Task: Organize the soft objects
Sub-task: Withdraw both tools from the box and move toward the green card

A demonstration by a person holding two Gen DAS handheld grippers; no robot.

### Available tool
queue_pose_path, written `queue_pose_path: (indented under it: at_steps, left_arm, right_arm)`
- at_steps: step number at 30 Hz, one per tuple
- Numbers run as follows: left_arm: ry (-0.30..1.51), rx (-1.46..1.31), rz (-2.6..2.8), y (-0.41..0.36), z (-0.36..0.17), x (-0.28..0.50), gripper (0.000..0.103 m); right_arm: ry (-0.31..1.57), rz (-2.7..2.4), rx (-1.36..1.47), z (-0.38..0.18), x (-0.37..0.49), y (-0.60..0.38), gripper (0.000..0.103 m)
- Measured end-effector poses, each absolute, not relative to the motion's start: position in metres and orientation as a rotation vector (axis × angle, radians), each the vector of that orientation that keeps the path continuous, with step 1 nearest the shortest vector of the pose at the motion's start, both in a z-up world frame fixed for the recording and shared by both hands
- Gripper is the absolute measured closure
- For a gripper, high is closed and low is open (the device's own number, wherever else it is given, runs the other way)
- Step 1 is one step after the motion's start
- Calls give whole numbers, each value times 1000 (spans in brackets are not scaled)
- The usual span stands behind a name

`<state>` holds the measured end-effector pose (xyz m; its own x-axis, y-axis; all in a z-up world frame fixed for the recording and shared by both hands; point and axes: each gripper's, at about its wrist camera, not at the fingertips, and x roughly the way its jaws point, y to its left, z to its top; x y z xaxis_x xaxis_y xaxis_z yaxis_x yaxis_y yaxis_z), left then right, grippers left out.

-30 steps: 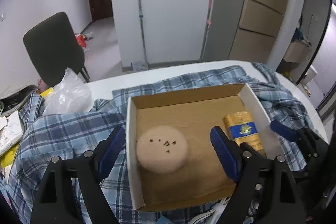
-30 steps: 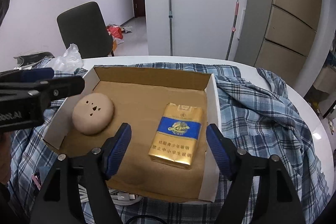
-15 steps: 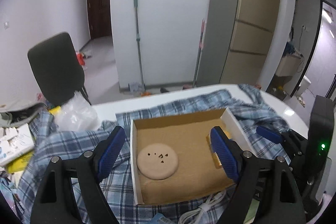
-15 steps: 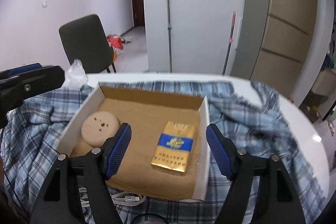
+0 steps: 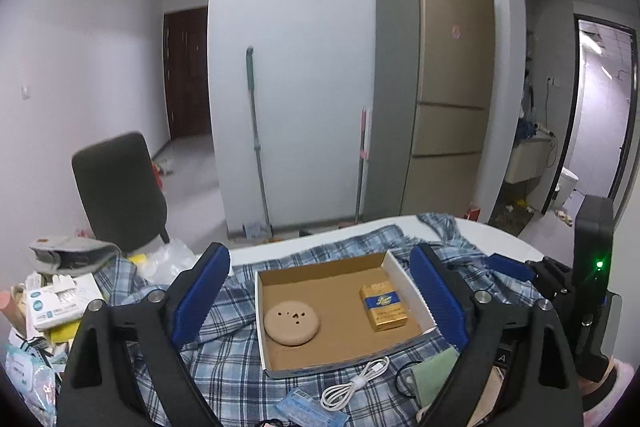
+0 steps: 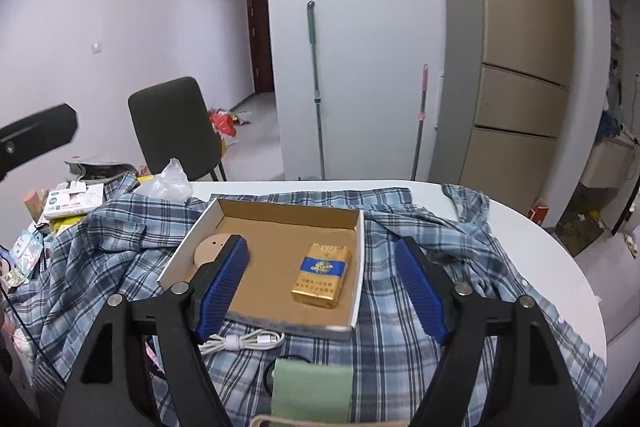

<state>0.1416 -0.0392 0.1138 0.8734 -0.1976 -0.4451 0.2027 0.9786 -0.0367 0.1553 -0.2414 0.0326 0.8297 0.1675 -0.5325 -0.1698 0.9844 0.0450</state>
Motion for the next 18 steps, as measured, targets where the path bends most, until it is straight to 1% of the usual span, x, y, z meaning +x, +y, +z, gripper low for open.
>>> queue_pose_path:
  at_steps: [1,2,11,18]
  left_arm:
    - [442,15,-210,-40,117,133,7]
    - [432,17,-213,-40,119,128,0]
    - [400,-14,-223,-35,117,96,0]
    - [446,-11,-196,-27,90,95,0]
  right_arm:
    - [561,176,0,32,151,-242,26]
    - [562,179,1,31,147,-243,24]
    - [638,152,50,2,139,-254,23]
    - [723,148,65,-35,144,-256,23]
